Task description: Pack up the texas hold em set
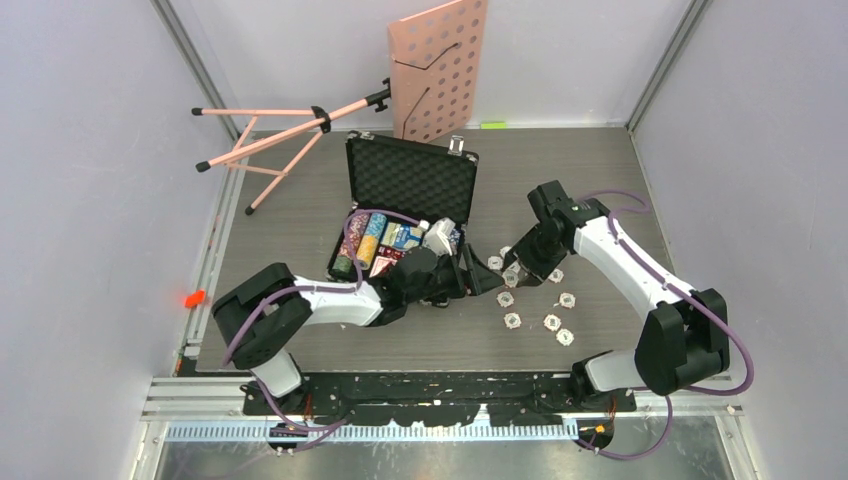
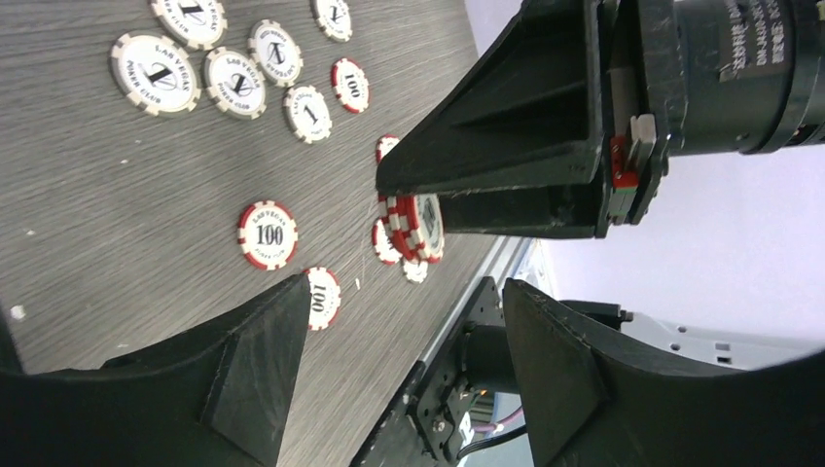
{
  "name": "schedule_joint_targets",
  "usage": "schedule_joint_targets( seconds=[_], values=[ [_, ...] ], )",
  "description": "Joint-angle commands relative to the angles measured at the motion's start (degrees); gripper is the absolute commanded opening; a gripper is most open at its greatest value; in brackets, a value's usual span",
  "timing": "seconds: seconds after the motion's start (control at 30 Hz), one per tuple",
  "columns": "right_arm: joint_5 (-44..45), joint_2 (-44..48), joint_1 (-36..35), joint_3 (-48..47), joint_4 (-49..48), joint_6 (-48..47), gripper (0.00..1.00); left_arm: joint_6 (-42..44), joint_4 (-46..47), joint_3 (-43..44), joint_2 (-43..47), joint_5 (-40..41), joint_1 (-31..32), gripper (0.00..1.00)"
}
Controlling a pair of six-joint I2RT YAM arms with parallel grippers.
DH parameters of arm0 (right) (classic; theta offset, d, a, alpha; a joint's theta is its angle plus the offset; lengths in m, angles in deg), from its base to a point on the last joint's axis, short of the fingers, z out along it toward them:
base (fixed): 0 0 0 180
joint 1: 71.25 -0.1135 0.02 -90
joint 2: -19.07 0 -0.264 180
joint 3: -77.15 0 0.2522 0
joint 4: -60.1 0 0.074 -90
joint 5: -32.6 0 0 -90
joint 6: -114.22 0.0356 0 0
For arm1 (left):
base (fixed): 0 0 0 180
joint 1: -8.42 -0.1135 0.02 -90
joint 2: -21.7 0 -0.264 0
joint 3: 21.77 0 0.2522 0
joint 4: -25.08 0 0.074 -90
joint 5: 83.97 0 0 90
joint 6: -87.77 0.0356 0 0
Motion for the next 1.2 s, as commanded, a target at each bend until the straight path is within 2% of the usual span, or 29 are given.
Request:
schedule_joint_targets(
  seconds=[0.0,0.2,0.4,0.5,0.53,0.6,0.63,0.67,0.7,0.73,0.8,0.93,1.0,1.1,1.17],
  values=[
    [-1.5,2.5,-1.0,-2.2,0.4,1.6,0.26,-4.7,6.2,3.2,-1.9,0.7,0.0,0.73],
    [-1.6,3.9,-1.9,-2.2,0.3,2.3,0.26,-6.4,5.3,5.4,-4.3,0.1,0.0,0.59],
    [-1.5,4.7,-2.4,-1.9,0.2,2.7,0.26,-7.7,5.1,5.9,-5.9,-0.5,0.0,0.53],
    [-2.2,5.0,-2.7,-1.5,-0.2,3.2,0.25,-7.6,5.0,7.0,-6.8,-1.4,0.0,0.46],
    [-2.4,5.3,-2.7,-1.4,-0.5,3.6,0.25,-7.3,4.8,7.6,-7.4,-2.3,-0.1,0.40],
    [-2.7,5.6,-2.6,-1.0,-0.8,3.7,0.28,-6.5,5.2,8.4,-8.2,-3.6,-0.2,0.13],
    [-2.6,6.0,-2.7,-0.9,-0.9,3.7,0.33,-6.2,5.9,8.1,-8.4,-4.0,-0.4,0.01],
    [-2.2,6.2,-2.6,-0.9,-0.9,3.3,0.49,-6.0,7.1,7.6,-8.3,-4.3,-0.7,0.00],
    [-1.8,6.8,-2.7,-0.9,-0.8,3.1,0.60,-5.4,8.4,6.8,-8.0,-4.5,-1.1,0.00],
    [-0.5,7.2,-2.7,-1.0,-0.8,2.7,0.76,-4.5,9.2,6.0,-7.4,-5.0,-1.6,0.00],
    [2.6,9.0,-2.6,-1.3,-0.7,1.3,0.87,-2.0,8.4,4.7,-5.4,-6.7,-2.8,0.00],
    [11.7,13.7,-2.1,-3.7,0.7,-3.1,0.91,4.0,4.4,1.8,-0.4,-13.1,-5.7,0.00],
    [12.8,17.0,-1.9,-3.0,-2.0,-7.3,0.90,5.4,3.0,0.6,1.7,-18.7,-8.5,0.00],
    [4.4,24.5,-1.8,1.8,-11.8,-15.2,0.85,6.1,2.4,-0.4,4.5,-29.3,-13.0,0.00],
    [-10.3,28.3,-1.8,6.9,-22.0,-17.9,0.81,6.8,2.3,-0.7,5.9,-36.4,-15.2,0.00]
  ],
)
